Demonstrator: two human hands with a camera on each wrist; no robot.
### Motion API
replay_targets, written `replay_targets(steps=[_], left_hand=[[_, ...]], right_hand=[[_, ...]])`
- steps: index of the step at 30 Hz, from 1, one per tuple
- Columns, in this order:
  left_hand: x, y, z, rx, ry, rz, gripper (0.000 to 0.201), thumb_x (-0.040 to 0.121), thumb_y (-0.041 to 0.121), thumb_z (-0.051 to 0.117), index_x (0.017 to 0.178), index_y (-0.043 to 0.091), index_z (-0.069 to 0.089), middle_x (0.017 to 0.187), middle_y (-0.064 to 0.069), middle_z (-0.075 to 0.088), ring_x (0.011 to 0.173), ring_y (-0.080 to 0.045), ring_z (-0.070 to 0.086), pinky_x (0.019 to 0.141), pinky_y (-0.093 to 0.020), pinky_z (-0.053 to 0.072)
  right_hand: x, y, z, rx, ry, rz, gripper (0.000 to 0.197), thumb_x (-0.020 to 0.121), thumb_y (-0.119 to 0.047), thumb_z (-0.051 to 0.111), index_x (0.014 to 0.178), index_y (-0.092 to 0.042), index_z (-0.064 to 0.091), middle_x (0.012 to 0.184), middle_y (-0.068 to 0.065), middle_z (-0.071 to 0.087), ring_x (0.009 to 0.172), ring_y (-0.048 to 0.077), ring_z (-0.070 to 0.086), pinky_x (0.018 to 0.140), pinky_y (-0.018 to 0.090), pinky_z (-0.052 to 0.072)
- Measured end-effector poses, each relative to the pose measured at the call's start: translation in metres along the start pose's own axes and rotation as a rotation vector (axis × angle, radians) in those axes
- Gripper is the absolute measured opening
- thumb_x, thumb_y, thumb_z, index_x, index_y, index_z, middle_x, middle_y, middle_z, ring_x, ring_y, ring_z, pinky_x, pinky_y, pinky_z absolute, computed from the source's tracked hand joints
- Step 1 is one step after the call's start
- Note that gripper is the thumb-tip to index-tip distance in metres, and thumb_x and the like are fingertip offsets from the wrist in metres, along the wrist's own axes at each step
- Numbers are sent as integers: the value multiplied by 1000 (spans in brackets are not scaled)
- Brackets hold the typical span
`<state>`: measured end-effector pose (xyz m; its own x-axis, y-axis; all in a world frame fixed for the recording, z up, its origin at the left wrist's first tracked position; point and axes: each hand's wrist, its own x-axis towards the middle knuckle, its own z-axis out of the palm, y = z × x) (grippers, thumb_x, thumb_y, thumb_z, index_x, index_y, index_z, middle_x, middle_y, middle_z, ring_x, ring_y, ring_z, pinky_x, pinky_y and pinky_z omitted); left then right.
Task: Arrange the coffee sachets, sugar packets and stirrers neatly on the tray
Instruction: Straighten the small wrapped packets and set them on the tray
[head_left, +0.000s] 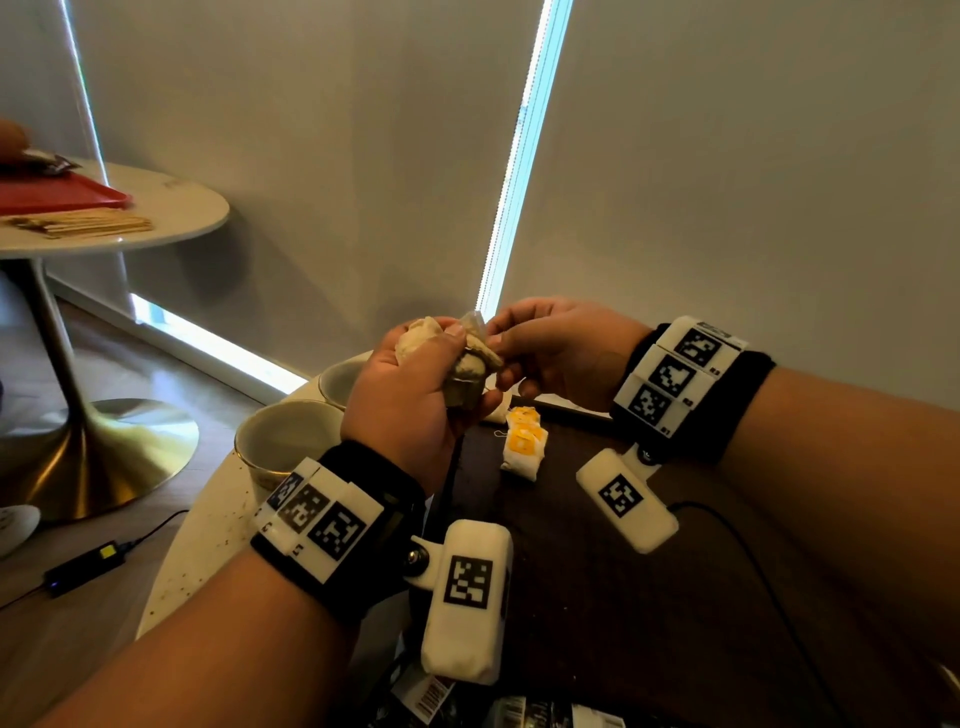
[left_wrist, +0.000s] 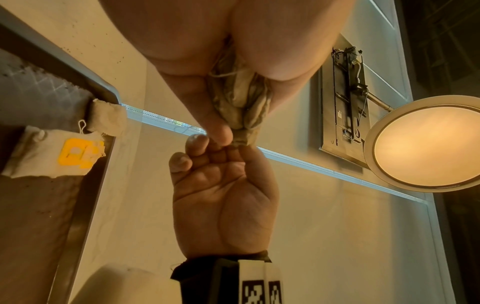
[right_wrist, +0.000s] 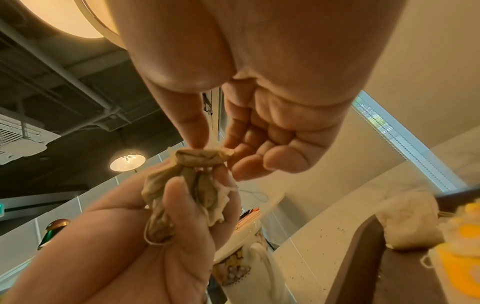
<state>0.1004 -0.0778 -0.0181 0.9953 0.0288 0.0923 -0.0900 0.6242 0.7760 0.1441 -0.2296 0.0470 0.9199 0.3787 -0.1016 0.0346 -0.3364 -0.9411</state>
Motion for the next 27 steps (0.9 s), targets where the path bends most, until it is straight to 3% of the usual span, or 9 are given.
replay_targets(steps=[4,11,17,23,25,27], left_hand=[[2,-3,-1,11,10,-12,10,98,20,61,107,20,64,109,-16,69,86,-26,72,62,-34,58],[5,-2,-2,-7,51,-33,8,96,19,64,102,23,66,118,-17,62,95,-30,67,66,-37,59],[4,1,-1,-26,72,0,9,97,16,62,98,24,66,113,-11,59,92,-26,63,59,-31,57],[4,3,0,-44,109,20,6,99,21,61,99,27,63,112,-9,60,97,-26,65,60,-30,58],[3,2,1,-41,108,27,6,99,22,61,98,27,63,108,-8,61,93,-24,66,60,-31,58],[2,2,1,-43,103,30,7,99,21,61,95,27,63,102,-6,62,87,-22,66,60,-32,58]], right_hand=[[0,1,0,-34,64,-3,11,93,2,56,90,-7,64,79,10,67,66,18,63,58,28,48],[8,2,-11,4,265,-10,13,93,2,55,91,-8,62,77,11,69,63,19,66,59,30,49],[21,14,-23,-409,399,91,6,93,-9,64,94,-14,67,82,2,72,70,13,67,55,21,48],[46,42,-11,-684,368,200,7,88,-13,70,84,-19,72,86,-1,72,69,8,63,56,19,45],[49,46,-7,-759,328,231,5,87,-17,71,91,-18,75,84,-4,70,74,9,63,59,19,45],[51,48,-5,-863,300,241,15,88,-21,69,101,-16,76,83,-8,66,81,10,62,65,21,46]])
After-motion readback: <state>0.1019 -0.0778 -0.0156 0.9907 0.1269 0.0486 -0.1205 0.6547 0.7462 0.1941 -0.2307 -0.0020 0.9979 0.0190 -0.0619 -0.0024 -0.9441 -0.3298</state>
